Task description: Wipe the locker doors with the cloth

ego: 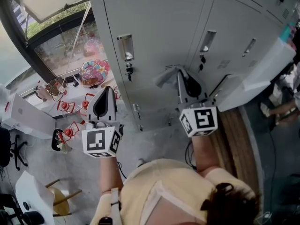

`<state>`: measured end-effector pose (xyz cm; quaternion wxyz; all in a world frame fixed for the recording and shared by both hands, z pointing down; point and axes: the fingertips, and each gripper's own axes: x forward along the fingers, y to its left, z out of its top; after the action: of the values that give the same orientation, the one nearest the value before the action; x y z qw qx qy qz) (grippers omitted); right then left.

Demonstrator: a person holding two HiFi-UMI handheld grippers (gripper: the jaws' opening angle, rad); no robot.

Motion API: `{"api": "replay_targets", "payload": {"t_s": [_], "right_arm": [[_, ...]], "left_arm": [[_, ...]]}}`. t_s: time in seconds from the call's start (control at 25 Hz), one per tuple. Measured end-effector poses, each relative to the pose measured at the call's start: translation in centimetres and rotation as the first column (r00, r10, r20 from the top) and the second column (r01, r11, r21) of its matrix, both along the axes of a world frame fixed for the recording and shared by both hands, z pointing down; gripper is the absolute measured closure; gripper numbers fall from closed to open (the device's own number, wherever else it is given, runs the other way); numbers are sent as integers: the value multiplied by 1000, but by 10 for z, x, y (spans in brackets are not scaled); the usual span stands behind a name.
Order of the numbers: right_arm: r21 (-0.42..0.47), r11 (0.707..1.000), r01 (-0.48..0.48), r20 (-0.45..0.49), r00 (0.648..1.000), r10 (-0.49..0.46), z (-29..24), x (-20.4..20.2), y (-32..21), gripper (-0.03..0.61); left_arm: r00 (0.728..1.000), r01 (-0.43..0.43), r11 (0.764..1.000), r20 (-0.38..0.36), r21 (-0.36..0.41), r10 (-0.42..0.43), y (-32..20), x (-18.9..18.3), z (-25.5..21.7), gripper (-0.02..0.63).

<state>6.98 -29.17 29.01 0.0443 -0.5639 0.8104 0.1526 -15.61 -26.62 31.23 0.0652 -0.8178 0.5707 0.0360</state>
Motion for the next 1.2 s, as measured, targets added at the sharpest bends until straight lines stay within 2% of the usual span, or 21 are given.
{"api": "replay_targets", "payload": {"t_s": [1.2], "right_arm": [[-6, 998, 56, 18, 998, -56, 4, -21, 8, 560]], "left_arm": [[1000, 29, 999, 7, -35, -28, 6, -10, 10, 629]]}}
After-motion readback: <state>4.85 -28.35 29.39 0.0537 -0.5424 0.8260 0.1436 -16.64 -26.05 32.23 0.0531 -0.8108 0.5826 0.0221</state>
